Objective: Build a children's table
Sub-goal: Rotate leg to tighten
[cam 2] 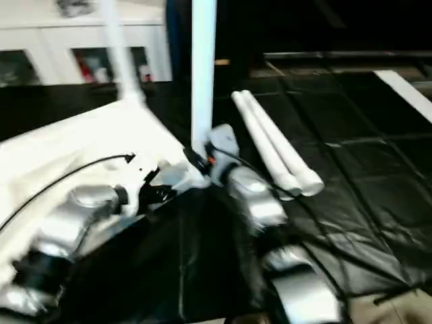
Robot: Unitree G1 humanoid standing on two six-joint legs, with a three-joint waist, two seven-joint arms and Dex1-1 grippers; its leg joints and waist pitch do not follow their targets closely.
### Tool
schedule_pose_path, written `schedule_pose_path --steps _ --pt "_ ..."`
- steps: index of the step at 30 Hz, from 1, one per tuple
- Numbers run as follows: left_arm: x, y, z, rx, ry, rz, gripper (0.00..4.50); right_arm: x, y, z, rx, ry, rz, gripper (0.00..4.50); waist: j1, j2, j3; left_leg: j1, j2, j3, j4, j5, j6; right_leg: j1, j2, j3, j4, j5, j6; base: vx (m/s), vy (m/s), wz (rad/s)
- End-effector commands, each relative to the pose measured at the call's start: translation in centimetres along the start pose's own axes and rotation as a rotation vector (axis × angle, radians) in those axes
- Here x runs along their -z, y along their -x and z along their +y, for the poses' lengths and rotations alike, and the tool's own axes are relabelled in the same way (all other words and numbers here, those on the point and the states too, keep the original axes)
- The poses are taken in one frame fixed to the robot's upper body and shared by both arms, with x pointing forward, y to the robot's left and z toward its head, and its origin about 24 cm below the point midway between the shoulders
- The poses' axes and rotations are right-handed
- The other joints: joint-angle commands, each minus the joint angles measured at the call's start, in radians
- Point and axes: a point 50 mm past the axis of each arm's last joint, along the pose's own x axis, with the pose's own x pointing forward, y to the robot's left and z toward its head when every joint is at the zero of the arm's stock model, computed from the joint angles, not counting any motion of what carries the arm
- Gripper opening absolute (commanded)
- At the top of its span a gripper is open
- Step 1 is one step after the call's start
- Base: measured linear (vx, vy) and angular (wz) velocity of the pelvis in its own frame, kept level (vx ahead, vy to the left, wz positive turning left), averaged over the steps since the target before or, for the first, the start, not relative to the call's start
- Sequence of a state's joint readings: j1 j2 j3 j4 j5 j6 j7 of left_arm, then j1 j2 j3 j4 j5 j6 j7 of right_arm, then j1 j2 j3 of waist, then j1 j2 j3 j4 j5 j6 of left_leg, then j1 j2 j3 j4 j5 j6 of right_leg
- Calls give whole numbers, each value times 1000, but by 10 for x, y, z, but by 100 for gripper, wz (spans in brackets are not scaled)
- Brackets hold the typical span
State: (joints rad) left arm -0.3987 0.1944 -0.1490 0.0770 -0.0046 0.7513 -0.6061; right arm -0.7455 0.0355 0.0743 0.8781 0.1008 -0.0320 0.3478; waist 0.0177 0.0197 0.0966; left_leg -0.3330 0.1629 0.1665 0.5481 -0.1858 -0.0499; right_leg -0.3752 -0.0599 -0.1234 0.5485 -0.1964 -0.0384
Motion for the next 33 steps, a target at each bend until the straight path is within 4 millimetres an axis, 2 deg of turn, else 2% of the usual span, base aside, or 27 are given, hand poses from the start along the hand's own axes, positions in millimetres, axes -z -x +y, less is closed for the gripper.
schedule_pose_path --steps 1,2,4,7,8,10,12,13,14,16,18,19,20,21,22,23,24,25,27,28,29,30,32,33 --pt "-16 -3 -23 113 -11 -83 0 69 17 3 62 -104 301 193 7 -3 -28 -7 74 -51 -78 -439 17 16 -127 73 -100 -632 -69 0 0 0" --pt "-15 -3 -22 105 -16 -78 0 69 17 4 61 -98 303 193 8 -3 -29 -4 72 -47 -76 -429 24 13 -126 76 -102 -617 -75 0 0 0" --pt "-14 -1 -18 85 -30 -65 0 69 16 5 61 -101 302 193 9 -3 -33 -9 74 -46 -78 -406 29 18 -124 77 -95 -572 -87 0 0 0" --pt "-14 1 -15 71 -40 -53 0 69 16 4 60 -126 294 193 9 -1 -34 -6 77 -44 -79 -403 28 16 -122 79 -90 -530 -107 0 0 0" --pt "-14 2 -15 72 -42 -53 0 69 16 4 56 -131 291 228 9 3 -36 -7 77 -43 -79 -406 26 18 -120 79 -89 -517 -113 0 0 0" --pt "-14 3 -13 78 -58 -50 0 67 16 3 36 -149 271 228 10 5 -38 -4 78 -41 -78 -405 25 18 -120 80 -87 -495 -123 0 0 0" --pt "-12 3 -10 78 -73 -43 0 66 17 2 22 -154 255 268 12 4 -40 -5 77 -39 -77 -392 28 19 -119 82 -85 -472 -132 0 0 0" --pt "-12 3 -10 78 -75 -42 0 66 17 2 21 -155 252 270 13 7 -40 -5 78 -39 -77 -385 29 20 -119 82 -83 -461 -136 0 0 0" --pt "-12 2 -8 82 -92 -38 0 65 18 0 12 -147 241 274 16 10 -44 0 80 -35 -75 -365 31 18 -119 85 -83 -429 -150 0 0 0" --pt "-10 2 -5 91 -121 -33 0 63 21 -5 -5 -136 224 285 29 5 -52 0 79 -25 -70 -289 49 22 -113 88 -69 -310 -183 0 0 0" --pt "-9 1 -3 106 -145 -32 0 62 26 -10 -41 -124 195 318 32 1 -51 -6 76 -21 -67 -269 66 26 -113 87 -68 -318 -184 0 0 0" --pt "-9 1 -1 114 -158 -29 0 61 29 -12 -62 -119 180 320 35 2 -53 -3 76 -19 -65 -262 69 24 -114 89 -69 -325 -184 0 0 0" --pt "-9 1 0 116 -160 -28 0 61 30 -13 -66 -118 178 320 44 2 -54 8 75 -14 -60 -251 73 16 -114 91 -73 -338 -186 0 0 0" --pt "-8 2 2 126 -172 -26 0 60 34 -16 -96 -112 161 338 53 -1 -57 7 76 -8 -56 -219 79 19 -114 95 -69 -301 -195 0 0 0" --pt "-8 2 3 133 -180 -25 0 60 38 -18 -117 -108 150 361 53 -3 -64 -5 76 -8 -55 -161 91 32 -109 90 -52 -233 -205 0 0 0" --pt "-8 3 6 144 -202 -23 0 60 42 -21 -139 -101 140 361 56 1 -63 -8 76 -8 -53 -143 97 31 -109 88 -48 -210 -208 0 0 0" --pt "-6 5 11 165 -233 -12 0 57 53 -28 -190 -79 107 365 61 2 -62 -11 75 -8 -51 -132 112 33 -108 87 -48 -197 -199 0 0 0" --pt "-6 5 12 168 -238 -10 0 56 54 -28 -197 -75 105 368 64 2 -63 -11 74 -8 -50 -131 119 33 -106 86 -48 -193 -190 0 0 0" --pt "-4 8 16 194 -264 1 0 54 64 -34 -247 -49 88 399 73 1 -73 -14 75 -10 -44 -84 131 40 -108 86 -36 -131 -196 0 0 0" --pt "-4 9 16 217 -285 2 0 52 67 -36 -265 -42 83 407 73 5 -78 -20 76 -15 -40 -40 145 40 -103 83 -23 -63 -210 0 0 0" --pt "-2 10 17 244 -304 13 0 50 71 -38 -290 -33 75 407 72 4 -79 -20 77 -14 -36 -23 153 38 -102 82 -21 -36 -217 0 0 0" --pt "1 14 18 305 -340 37 0 44 79 -43 -351 -4 67 412 74 11 -79 -27 77 -16 -29 0 181 38 -102 78 -11 31 -238 0 0 0" --pt "3 15 18 329 -351 46 0 42 82 -45 -376 7 64 435 74 7 -77 -29 78 -14 -28 -23 188 37 -102 76 -15 10 -234 0 0 0" --pt "5 17 19 380 -392 58 0 36 87 -47 -420 25 61 444 75 8 -74 -29 78 -15 -30 -46 184 39 -101 73 -20 -39 -231 0 0 0"
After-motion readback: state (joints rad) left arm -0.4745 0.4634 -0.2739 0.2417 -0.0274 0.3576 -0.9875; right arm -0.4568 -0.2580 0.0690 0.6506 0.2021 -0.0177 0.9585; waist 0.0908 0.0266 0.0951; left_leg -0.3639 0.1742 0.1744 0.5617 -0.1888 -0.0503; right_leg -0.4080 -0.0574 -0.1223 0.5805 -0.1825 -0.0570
